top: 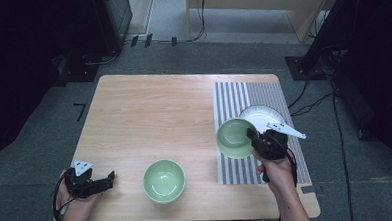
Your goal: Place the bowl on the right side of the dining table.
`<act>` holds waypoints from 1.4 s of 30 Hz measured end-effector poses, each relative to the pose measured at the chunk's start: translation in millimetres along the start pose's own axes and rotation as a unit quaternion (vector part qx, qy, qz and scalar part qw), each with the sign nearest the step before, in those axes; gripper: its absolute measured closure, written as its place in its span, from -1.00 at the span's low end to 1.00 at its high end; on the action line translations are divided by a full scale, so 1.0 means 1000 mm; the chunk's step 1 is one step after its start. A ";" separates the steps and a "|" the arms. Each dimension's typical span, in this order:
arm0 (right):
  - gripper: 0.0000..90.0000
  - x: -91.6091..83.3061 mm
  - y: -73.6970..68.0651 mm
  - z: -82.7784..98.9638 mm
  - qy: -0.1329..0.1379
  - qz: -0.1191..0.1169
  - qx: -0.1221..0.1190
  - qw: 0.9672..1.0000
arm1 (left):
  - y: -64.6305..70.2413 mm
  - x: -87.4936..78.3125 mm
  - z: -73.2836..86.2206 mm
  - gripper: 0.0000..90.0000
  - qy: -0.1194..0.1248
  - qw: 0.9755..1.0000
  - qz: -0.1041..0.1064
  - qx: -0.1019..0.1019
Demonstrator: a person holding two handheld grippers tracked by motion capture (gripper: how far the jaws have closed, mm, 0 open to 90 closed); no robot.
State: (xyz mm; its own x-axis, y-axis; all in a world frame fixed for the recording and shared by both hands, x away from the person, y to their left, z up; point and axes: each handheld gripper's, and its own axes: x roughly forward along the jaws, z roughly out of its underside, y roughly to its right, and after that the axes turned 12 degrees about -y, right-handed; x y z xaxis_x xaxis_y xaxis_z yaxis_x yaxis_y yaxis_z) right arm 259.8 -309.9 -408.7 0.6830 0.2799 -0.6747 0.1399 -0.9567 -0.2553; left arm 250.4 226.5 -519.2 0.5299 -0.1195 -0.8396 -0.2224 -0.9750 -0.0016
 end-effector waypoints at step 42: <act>0.86 0.046 0.102 -0.012 -0.027 0.109 0.116 0.987 | 0.000 0.000 0.000 -1.00 0.000 1.000 0.000 0.000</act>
State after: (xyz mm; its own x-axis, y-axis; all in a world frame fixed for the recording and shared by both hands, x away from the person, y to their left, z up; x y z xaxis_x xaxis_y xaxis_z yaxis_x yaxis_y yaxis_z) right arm 314.2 -395.7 -458.1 0.6388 0.0798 -0.7652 -0.1773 -0.9526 -0.2473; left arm 250.4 226.5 -519.2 0.5302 -0.1198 -0.8394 -0.2224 -0.9750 -0.0013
